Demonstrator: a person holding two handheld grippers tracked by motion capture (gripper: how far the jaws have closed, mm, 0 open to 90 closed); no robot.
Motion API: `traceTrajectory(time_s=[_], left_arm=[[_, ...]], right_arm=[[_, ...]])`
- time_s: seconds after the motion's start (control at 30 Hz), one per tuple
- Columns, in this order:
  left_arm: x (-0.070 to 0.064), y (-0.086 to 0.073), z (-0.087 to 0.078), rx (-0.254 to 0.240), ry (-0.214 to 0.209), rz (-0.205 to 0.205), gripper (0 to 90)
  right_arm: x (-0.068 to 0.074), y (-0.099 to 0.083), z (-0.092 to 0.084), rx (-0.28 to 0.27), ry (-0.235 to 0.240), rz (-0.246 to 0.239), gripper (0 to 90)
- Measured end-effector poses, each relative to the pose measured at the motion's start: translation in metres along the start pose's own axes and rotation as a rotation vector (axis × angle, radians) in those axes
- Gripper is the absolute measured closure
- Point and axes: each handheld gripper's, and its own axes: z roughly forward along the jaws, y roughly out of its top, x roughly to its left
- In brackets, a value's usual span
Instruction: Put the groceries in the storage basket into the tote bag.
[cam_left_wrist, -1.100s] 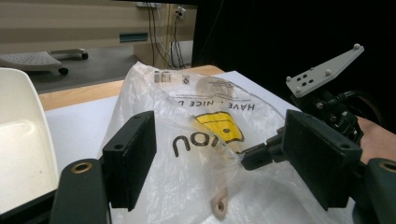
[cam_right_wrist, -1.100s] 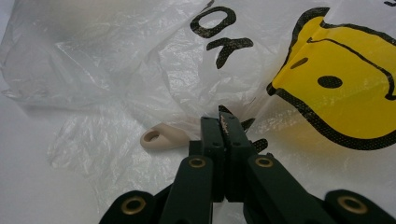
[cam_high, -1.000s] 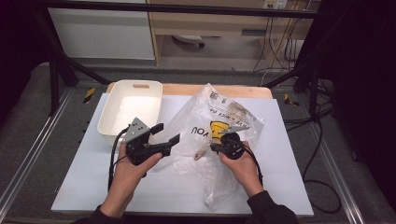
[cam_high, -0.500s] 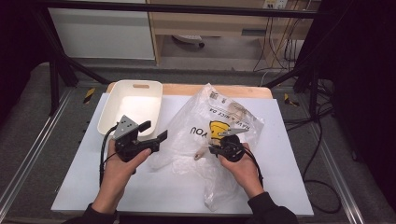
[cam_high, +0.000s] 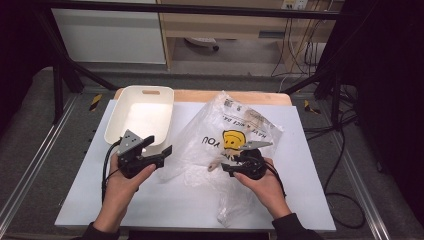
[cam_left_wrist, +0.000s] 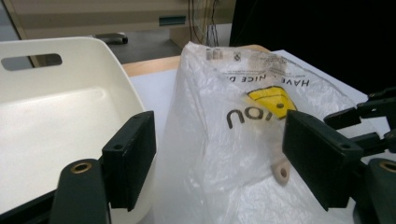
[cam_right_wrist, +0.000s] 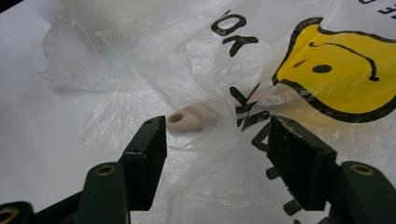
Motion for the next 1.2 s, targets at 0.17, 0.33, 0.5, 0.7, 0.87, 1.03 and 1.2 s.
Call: traceTrajectory(time_s=[0.17, 0.33, 0.5, 0.7, 0.87, 1.03, 1.2], left_arm=[[-0.001, -0.016, -0.003, 0.041, 0.011, 0.027, 25.9], [-0.003, -0.034, -0.005, 0.08, 0.023, 0.046, 26.8], [-0.003, -0.05, -0.002, 0.112, 0.031, 0.05, 27.6], [-0.001, -0.06, 0.009, 0.166, 0.028, 0.063, 29.4], [0.0, -0.066, 0.016, 0.186, 0.038, 0.068, 28.5], [0.0, -0.066, 0.023, 0.186, 0.051, 0.069, 28.1], [-0.001, -0.066, 0.033, 0.194, 0.055, 0.068, 28.1]], right_arm=[[0.003, -0.005, -0.006, -0.014, -0.019, -0.014, 32.8], [0.003, -0.012, -0.015, -0.042, -0.049, -0.002, 22.8], [0.0, -0.018, -0.029, -0.087, -0.11, 0.022, 10.3], [-0.005, -0.034, -0.044, -0.085, -0.147, 0.035, 6.6], [-0.007, -0.045, -0.052, -0.074, -0.174, 0.036, 6.2], [-0.006, -0.054, -0.056, -0.057, -0.186, 0.038, 5.5], [-0.01, -0.066, -0.06, -0.036, -0.194, 0.057, 5.3]])
